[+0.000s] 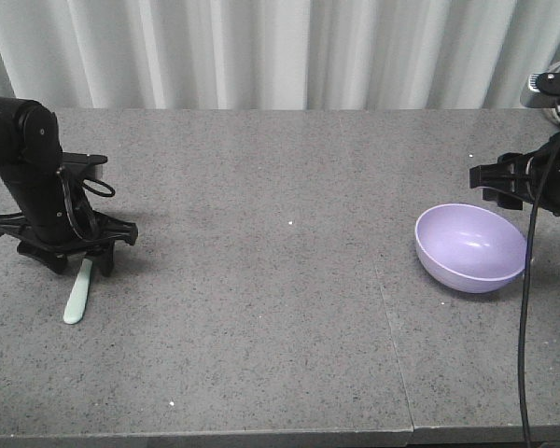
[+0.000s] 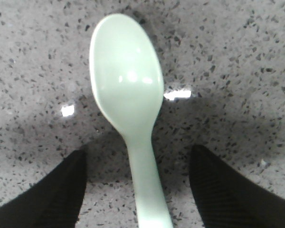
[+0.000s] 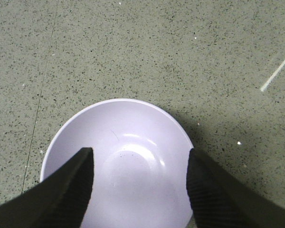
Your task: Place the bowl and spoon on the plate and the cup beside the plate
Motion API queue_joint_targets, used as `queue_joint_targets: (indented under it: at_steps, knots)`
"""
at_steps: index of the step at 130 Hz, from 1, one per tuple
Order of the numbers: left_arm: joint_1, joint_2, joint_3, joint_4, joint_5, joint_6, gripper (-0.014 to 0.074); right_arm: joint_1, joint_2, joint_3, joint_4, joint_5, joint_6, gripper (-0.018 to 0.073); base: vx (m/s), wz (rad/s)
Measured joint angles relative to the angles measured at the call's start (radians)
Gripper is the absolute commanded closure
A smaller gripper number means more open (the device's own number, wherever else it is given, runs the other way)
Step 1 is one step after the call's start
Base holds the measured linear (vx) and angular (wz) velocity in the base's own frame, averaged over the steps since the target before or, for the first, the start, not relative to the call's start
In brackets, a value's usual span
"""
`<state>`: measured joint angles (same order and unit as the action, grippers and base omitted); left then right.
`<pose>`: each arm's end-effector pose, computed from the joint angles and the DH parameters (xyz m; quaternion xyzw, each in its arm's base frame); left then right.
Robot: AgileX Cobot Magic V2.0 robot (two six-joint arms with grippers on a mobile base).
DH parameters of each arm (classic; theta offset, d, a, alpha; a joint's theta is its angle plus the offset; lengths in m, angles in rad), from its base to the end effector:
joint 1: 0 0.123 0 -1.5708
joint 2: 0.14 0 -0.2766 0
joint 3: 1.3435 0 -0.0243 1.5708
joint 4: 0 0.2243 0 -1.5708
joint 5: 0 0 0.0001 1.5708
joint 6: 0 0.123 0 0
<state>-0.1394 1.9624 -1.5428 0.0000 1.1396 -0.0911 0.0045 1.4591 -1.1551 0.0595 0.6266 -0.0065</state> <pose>0.3686 -0.0517 0.1888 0.0241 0.9985 -0.0057 0.0491 0.3138 0.0057 0.2832 0.0112 0.9342 0.0245 0.3556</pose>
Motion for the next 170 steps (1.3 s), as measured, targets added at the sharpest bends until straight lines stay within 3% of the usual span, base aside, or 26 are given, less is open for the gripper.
queue_joint_targets:
  at_steps: [16,17,74,134,170]
  knots:
    - [-0.002,0.01,-0.008,0.0,0.009,-0.002,0.0138,0.0,0.0,0.0,0.0,0.0,0.0,0.0127,0.0,0.0]
    - [-0.023,0.035,-0.028,0.006,0.022,-0.007,0.0605,0.0,0.0,0.0,0.0,-0.001,0.0,0.0127,0.0,0.0]
    - [-0.028,0.0,-0.008,0.007,-0.042,0.016,0.0604,0.0,0.0,0.0,0.0,-0.001,0.0,0.0127,0.0,0.0]
    - [-0.029,-0.182,-0.002,0.007,-0.08,0.017,0.0604,0.0,0.017,-0.002,-0.002,-0.001,0.007,0.0127,0.0,0.0]
    - [-0.029,-0.199,-0.002,0.007,-0.083,0.017,0.0604,0.0,0.091,-0.002,-0.073,-0.001,0.046,0.0127,0.0,0.0]
